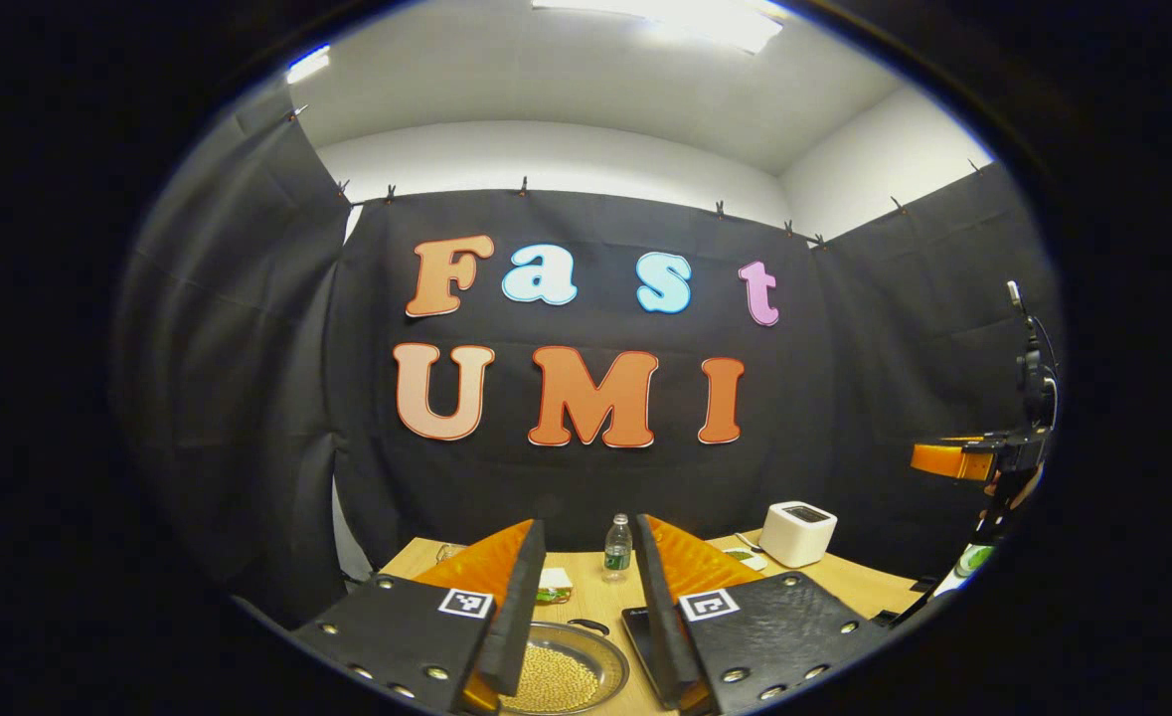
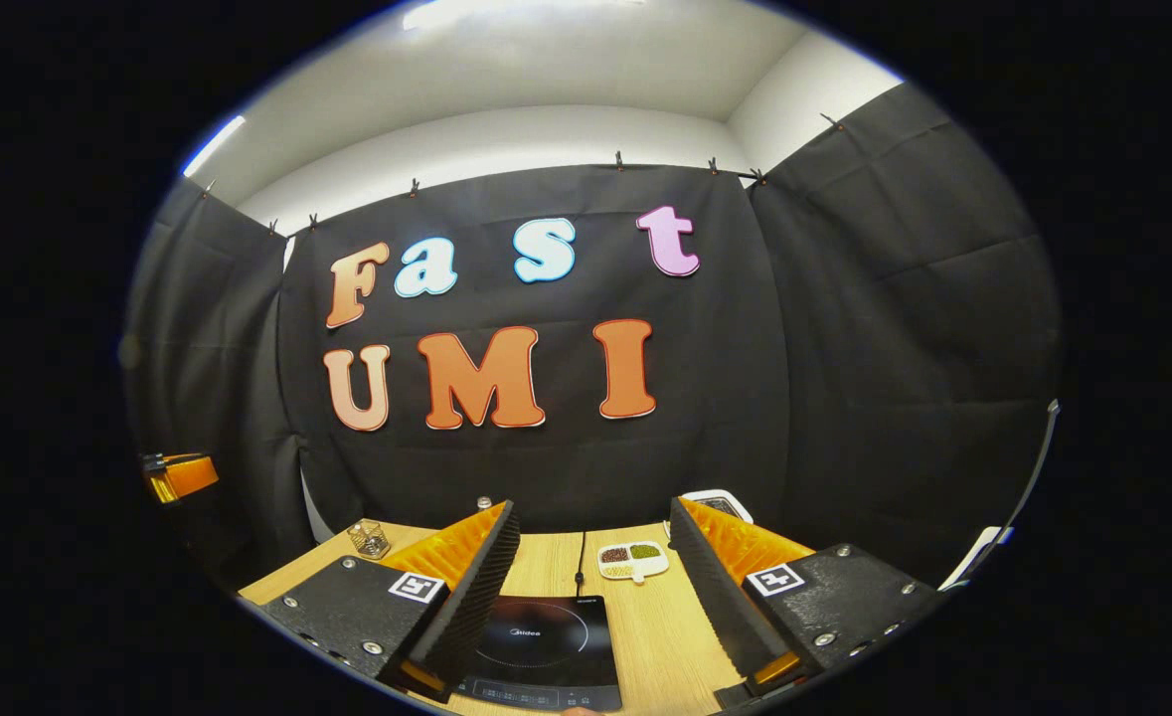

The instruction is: First push the handle of the pot to place it horizontally, then grasp the pot with both hands and set it on the induction cooktop.

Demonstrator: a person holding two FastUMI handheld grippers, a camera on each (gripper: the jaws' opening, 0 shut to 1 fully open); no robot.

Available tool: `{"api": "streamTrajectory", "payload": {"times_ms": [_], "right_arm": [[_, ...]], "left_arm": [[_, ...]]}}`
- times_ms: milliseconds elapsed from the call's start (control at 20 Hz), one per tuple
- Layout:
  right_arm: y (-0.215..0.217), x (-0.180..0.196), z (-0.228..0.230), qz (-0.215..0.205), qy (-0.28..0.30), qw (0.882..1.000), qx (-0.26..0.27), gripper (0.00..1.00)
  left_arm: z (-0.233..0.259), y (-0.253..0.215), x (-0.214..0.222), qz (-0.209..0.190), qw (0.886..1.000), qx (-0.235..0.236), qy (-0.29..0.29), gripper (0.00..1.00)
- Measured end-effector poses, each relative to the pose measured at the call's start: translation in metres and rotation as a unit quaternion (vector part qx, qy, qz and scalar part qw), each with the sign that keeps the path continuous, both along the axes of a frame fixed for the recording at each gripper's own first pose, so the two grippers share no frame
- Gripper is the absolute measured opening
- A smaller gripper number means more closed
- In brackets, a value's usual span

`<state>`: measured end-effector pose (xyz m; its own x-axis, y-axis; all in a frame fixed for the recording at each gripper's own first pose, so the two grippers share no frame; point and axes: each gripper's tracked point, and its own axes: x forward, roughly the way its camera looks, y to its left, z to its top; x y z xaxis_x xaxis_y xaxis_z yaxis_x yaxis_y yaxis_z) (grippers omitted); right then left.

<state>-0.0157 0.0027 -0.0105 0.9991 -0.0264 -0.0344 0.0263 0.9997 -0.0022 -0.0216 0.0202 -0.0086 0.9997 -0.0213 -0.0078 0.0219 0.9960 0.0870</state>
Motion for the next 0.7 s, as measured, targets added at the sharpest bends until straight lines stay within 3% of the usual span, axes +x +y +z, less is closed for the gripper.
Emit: {"api": "streamTrajectory", "payload": {"times_ms": [250,300,350,400,550,700], "right_arm": [[0.001,-0.002,-0.003,0.000,0.003,1.000,-0.003,0.95],[0.003,-0.002,-0.004,0.000,0.004,1.000,-0.003,0.95],[0.003,-0.001,-0.005,0.000,0.004,1.000,-0.002,0.95],[0.003,-0.001,-0.005,-0.001,0.005,1.000,-0.001,0.95],[0.006,0.000,-0.006,-0.001,0.006,1.000,0.001,0.95],[0.011,0.002,-0.010,0.000,0.009,1.000,-0.001,0.95]], "left_arm": [[-0.005,0.000,-0.003,-0.002,1.000,0.003,0.004,0.43],[-0.009,0.000,-0.003,-0.004,1.000,0.000,0.006,0.30],[-0.010,-0.001,-0.004,-0.004,1.000,-0.002,0.010,0.30],[-0.014,0.000,-0.004,-0.006,1.000,-0.005,0.014,0.14],[-0.026,0.004,-0.007,-0.015,0.999,-0.017,0.026,0.10],[-0.041,0.023,-0.011,0.004,0.999,-0.007,0.040,0.02]]}}
